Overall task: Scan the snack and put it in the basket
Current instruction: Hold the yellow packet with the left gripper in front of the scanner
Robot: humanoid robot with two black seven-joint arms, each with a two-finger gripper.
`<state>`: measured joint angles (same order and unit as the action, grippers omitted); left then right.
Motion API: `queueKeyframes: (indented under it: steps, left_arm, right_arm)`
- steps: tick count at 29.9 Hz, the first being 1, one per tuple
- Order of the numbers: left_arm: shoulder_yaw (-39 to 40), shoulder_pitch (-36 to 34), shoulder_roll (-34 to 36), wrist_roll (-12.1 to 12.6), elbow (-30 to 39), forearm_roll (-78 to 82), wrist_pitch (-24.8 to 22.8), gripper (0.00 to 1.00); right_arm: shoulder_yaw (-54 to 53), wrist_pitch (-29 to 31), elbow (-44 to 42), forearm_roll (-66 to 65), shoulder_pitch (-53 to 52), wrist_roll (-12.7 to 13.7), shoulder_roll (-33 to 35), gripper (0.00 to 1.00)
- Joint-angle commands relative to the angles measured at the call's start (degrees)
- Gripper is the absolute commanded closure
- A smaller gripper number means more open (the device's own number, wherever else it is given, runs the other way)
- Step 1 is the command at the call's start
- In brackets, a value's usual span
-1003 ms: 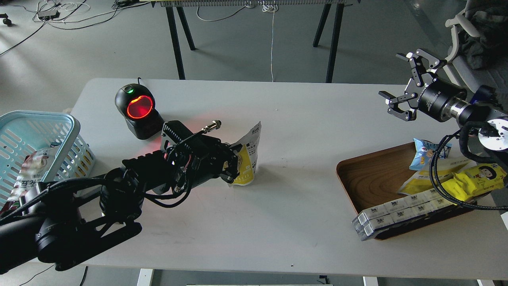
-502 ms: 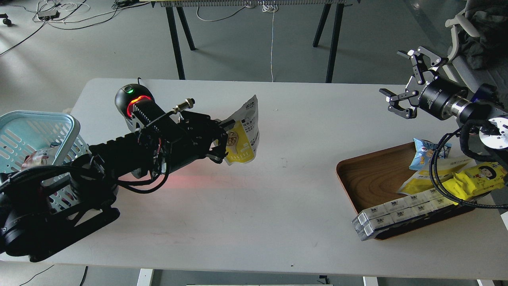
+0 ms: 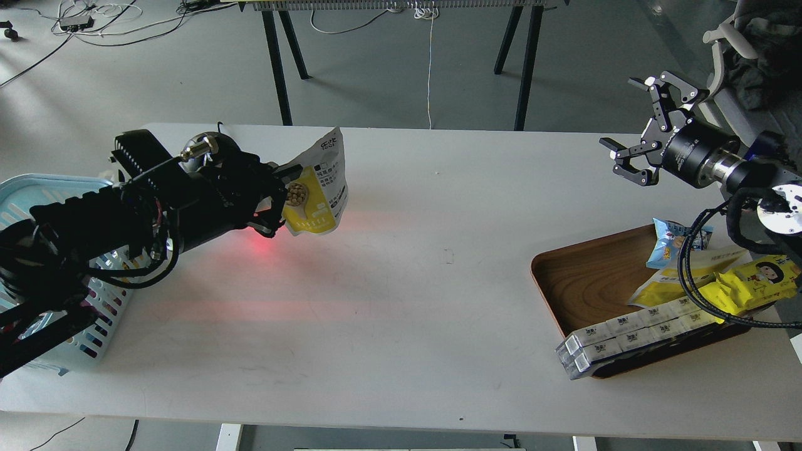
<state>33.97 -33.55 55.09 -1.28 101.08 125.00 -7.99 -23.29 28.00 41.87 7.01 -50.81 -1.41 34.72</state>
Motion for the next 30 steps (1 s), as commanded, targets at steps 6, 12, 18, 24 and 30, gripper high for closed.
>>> queueKeyframes:
  steps: [6,12,18,24,30]
  left_arm:
    - [-0.4,1.3,1.8,0.0,-0.1,0.0,1.6,0.99]
    - [-0.5,1.4,1.5,0.1,-0.1,0.0,1.0,0.99]
    - [-0.4,1.5,0.9,1.4,-0.3,0.0,1.0,0.98]
    - [-0.4,1.4,1.1,1.6,-0.4,0.0,-1.9,0.98]
    - [-0.4,1.2,1.2,1.6,-0.4,0.0,-5.1,0.98]
  right_arm:
    - [0.0,0.0,0.1,0.0,0.0,0.0,-0.1,0.01]
    - [0.0,0.0,0.1,0.0,0.0,0.0,-0.1,0.01]
    - [0.0,0.0,0.1,-0.1,0.0,0.0,-0.1,0.01]
    - [0.0,0.0,0.1,-0.1,0.0,0.0,-0.4,0.01]
    - [0.0,0.0,0.1,-0.1,0.0,0.0,-0.5,0.01]
